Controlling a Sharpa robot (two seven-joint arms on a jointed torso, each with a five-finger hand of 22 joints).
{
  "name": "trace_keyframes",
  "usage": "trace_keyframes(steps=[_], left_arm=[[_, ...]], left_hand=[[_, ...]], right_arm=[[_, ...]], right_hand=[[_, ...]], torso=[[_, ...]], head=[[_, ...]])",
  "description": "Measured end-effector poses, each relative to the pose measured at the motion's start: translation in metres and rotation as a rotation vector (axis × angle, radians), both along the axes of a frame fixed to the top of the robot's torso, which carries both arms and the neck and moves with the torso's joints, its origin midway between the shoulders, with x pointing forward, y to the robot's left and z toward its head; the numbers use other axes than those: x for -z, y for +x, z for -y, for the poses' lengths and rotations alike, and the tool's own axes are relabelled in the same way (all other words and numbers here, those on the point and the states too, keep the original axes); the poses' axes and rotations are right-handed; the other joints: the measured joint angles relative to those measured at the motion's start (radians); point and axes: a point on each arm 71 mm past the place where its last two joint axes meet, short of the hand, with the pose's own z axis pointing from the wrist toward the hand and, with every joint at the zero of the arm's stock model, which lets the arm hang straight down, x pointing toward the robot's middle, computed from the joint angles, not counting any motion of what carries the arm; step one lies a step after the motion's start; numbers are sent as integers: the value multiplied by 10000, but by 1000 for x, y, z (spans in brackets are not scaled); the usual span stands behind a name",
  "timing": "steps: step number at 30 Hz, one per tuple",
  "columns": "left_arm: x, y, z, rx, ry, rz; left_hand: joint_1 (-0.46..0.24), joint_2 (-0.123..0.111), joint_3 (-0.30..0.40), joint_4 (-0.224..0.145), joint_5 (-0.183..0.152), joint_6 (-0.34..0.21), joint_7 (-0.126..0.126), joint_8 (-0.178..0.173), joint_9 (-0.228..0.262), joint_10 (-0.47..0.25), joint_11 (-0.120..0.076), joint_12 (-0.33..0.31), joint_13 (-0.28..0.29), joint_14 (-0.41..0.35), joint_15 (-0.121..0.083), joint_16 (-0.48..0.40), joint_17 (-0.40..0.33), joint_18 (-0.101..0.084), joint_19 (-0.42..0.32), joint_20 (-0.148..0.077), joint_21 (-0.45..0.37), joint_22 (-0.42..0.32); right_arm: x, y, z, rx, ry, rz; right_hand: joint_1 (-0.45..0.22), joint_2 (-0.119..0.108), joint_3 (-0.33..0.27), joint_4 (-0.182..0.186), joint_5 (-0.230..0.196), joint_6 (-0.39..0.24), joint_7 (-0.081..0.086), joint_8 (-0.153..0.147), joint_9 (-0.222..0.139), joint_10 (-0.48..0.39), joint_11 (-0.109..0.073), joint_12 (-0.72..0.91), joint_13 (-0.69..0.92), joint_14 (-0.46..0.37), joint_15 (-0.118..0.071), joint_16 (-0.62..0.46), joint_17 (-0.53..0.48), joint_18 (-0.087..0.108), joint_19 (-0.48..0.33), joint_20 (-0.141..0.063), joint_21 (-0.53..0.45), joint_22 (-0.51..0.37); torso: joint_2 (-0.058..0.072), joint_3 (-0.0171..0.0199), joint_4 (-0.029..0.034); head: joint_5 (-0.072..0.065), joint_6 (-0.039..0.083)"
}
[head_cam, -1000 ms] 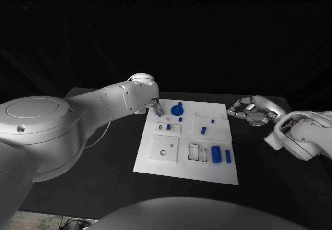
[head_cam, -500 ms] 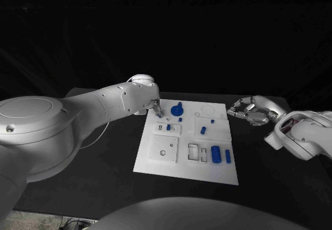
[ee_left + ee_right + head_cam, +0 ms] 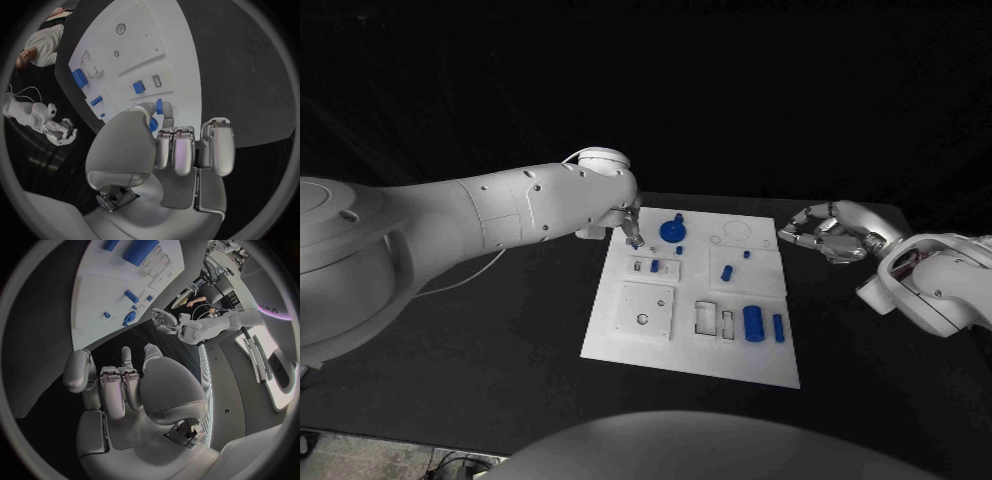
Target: Assemble the parts on the task board
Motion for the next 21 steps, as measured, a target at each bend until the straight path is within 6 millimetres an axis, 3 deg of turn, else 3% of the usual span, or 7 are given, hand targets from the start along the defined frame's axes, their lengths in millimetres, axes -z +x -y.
trace_keyframes(steps=[13,21], left_arm=[[2,-22,-3,252,4,131],[5,-29,-1,186,-306,785]], left_hand=[[-84,-78,15,11,85,0,0,-39,5,0,0,0,0,0,0,0,-1,1,0,0,0,0],[-174,-65,79,-53,109,1,1,-51,4,-1,1,0,0,0,0,0,-1,0,0,0,0,0]], right_arm=[[2,0,0,32,10,-73],[3,-1,0,42,18,-99]], right_hand=[[0,0,0,0,0,0,0,0,0,27,-27,4,4,0,0,0,-1,0,0,0,0,-1],[0,0,0,0,0,0,0,0,-10,28,-27,16,8,0,0,0,-1,0,0,0,0,-2]], torso=[[-55,12,23],[-97,-26,83]], head=[[96,0],[34,0]])
